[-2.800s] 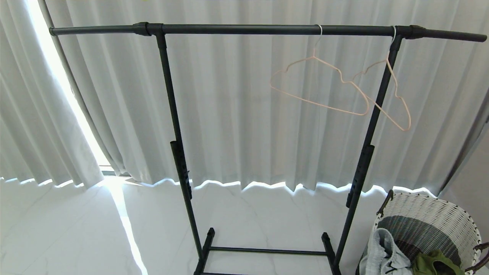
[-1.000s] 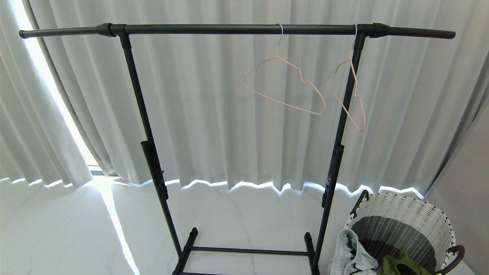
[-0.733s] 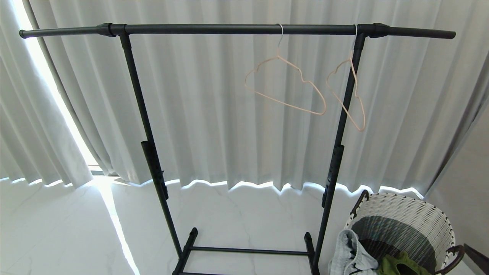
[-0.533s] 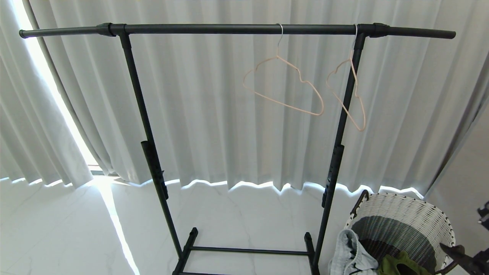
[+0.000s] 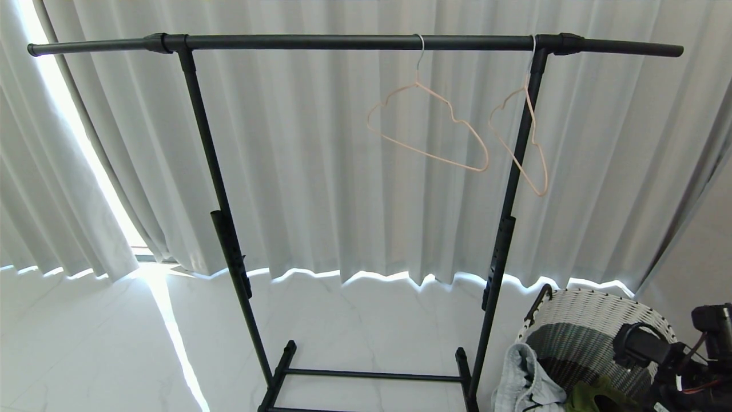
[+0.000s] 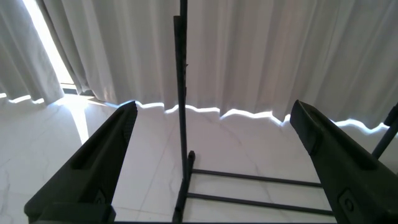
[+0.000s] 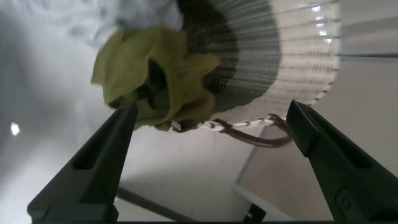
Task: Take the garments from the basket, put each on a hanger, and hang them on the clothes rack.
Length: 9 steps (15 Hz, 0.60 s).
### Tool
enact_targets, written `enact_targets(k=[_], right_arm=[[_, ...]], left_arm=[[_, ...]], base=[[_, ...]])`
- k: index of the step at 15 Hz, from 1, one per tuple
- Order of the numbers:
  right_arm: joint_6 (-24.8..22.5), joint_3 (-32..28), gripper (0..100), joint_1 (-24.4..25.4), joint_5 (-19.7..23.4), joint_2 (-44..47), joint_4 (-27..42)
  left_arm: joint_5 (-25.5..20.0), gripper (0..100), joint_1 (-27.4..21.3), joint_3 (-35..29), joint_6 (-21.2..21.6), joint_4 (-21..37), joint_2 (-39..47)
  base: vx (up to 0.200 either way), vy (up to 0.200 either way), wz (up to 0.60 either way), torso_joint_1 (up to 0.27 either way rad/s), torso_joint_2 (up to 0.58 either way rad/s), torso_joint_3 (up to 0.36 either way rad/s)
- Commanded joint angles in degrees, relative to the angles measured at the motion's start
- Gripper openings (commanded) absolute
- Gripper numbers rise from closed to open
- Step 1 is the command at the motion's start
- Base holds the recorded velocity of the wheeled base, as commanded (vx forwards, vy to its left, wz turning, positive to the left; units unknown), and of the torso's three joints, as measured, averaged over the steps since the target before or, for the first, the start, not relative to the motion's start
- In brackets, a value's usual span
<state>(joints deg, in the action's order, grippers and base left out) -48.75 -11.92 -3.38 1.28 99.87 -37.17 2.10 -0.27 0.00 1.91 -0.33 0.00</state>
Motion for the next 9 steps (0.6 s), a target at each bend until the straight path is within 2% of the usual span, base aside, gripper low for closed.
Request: enact_targets(k=[1, 5, 9], right_arm=[[-3.5, 0.0, 100, -1.5, -0.1, 11.7, -3.0], [-3.8, -5.0, 100, -2.3, -0.2, 18.1, -4.1], [-3.9, -5.5, 100, -4.2, -2.1, 23.6, -12.3]], left_arm=[[0.0, 100, 0.0, 0.0, 0.0, 0.0, 0.0], [0.0, 100, 0.0, 0.0, 0.0, 0.0, 0.0], [0.0, 100, 0.0, 0.0, 0.0, 0.0, 0.0]], base=[[0.0, 0.0, 0.0, 0.0, 0.0, 0.0], [0.0, 0.0, 0.0, 0.0, 0.0, 0.0], [0.0, 0.0, 0.0, 0.0, 0.0, 0.0]])
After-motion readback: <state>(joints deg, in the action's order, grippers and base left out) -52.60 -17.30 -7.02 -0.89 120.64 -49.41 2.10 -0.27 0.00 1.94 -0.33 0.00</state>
